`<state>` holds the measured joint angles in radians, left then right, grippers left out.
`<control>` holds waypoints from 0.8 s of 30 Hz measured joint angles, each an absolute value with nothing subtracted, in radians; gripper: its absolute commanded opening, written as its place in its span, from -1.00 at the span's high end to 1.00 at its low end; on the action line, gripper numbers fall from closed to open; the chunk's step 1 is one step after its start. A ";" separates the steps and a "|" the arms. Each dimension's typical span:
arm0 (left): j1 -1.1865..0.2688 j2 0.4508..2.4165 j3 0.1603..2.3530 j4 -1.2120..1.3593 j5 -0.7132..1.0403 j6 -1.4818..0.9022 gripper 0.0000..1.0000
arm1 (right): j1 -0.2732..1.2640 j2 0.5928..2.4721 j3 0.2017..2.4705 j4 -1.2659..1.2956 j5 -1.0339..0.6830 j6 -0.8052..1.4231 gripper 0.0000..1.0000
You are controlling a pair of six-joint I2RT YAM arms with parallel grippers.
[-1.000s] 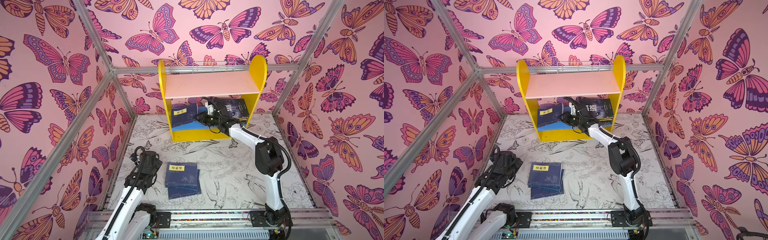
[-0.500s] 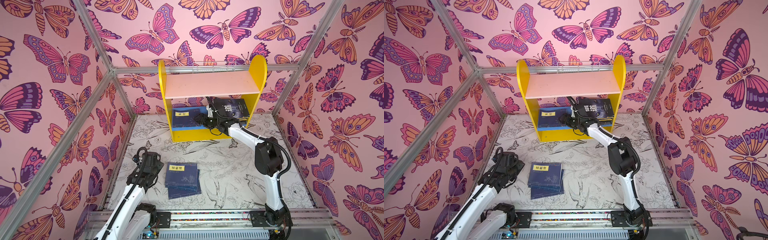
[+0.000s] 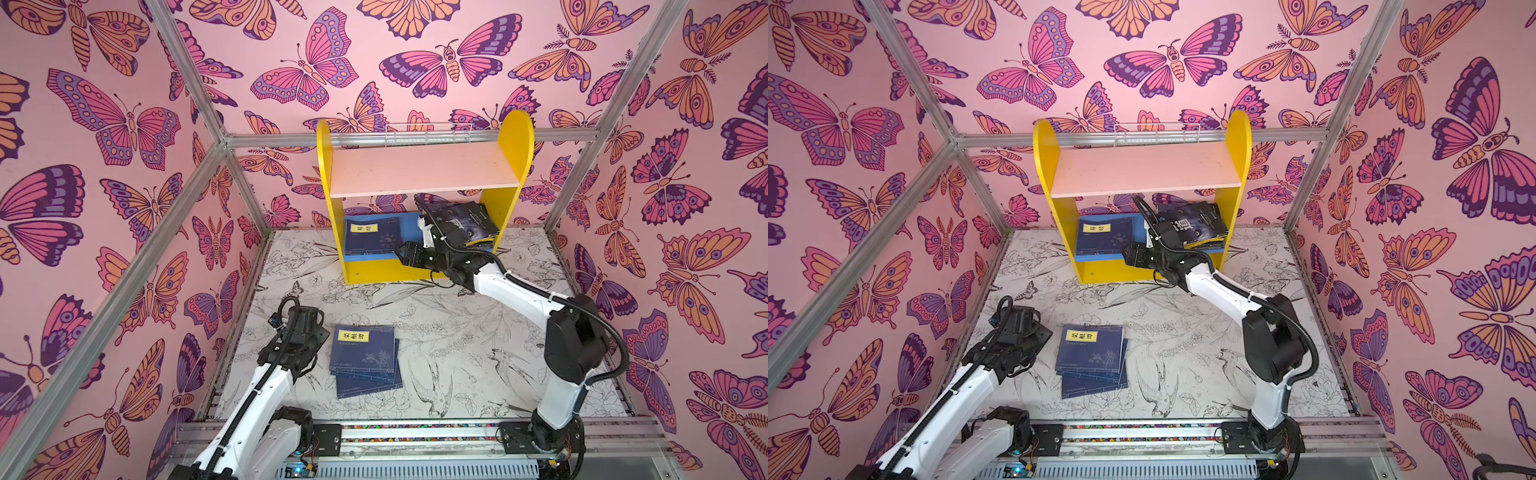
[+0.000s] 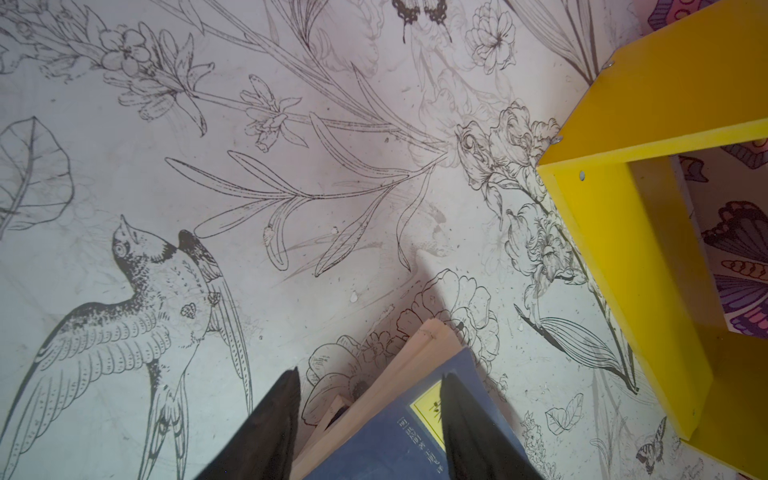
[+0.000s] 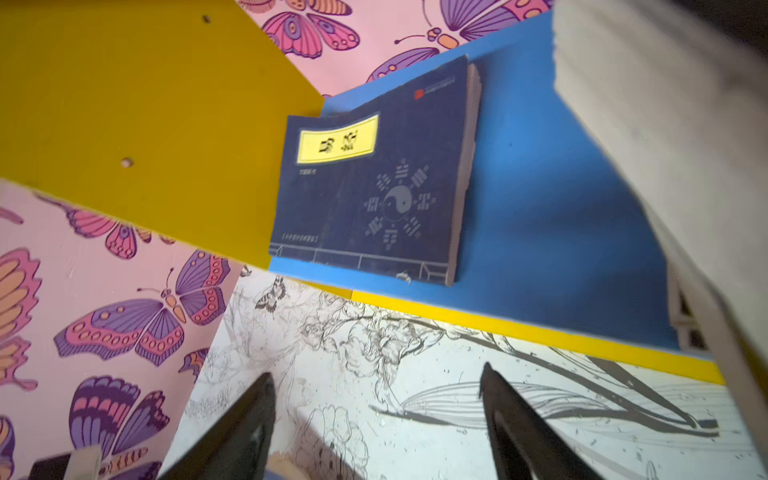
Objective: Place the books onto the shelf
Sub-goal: 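Open the right gripper and release the book on the shelf, then move the right gripper to the table pile and grasp the top blue book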
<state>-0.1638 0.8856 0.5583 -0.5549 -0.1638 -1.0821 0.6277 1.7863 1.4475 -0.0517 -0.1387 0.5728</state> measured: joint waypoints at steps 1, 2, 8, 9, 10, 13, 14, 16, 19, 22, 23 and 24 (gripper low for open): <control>-0.164 0.891 0.558 -0.554 -0.163 -1.082 -0.13 | 0.644 1.758 1.425 -0.049 -0.143 0.547 -0.54; -0.164 0.897 0.558 -0.554 -0.160 -1.081 -0.13 | 0.662 1.734 1.402 -0.049 -0.150 0.520 -0.54; -0.164 0.921 0.556 -0.549 -0.138 -1.080 -0.12 | 0.778 1.705 1.293 -0.121 -0.242 0.363 -0.52; -0.165 0.924 0.556 -0.547 -0.133 -1.080 -0.11 | 0.788 1.714 1.286 -0.147 -0.256 0.344 -0.52; -0.167 0.926 0.556 -0.545 -0.128 -1.079 -0.11 | 0.799 1.729 1.282 -0.181 -0.271 0.321 -0.52; -0.181 0.936 0.554 -0.537 -0.121 -1.077 -0.10 | 0.818 1.785 1.282 -0.262 -0.310 0.262 -0.52; -0.188 0.939 0.553 -0.530 -0.117 -1.076 -0.10 | 0.823 1.805 1.282 -0.289 -0.319 0.243 -0.52; -0.200 0.949 0.550 -0.519 -0.107 -1.074 -0.10 | 0.831 1.844 1.295 -0.352 -0.332 0.210 -0.52; -0.222 0.970 0.542 -0.510 -0.096 -1.075 -0.09 | 0.838 1.906 1.343 -0.432 -0.358 0.173 -0.51; -0.238 0.994 0.528 -0.497 -0.092 -1.077 -0.09 | 0.839 1.957 1.406 -0.496 -0.374 0.146 -0.51; -0.241 1.000 0.525 -0.496 -0.090 -1.076 -0.09 | 0.839 1.971 1.426 -0.516 -0.381 0.137 -0.51; -0.242 1.005 0.522 -0.496 -0.090 -1.076 -0.08 | 0.839 1.982 1.440 -0.529 -0.384 0.131 -0.51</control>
<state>-0.2420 1.0054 0.5224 -0.4957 -0.0898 -1.0760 0.8387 1.9816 1.4399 -0.5293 -0.3840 0.1310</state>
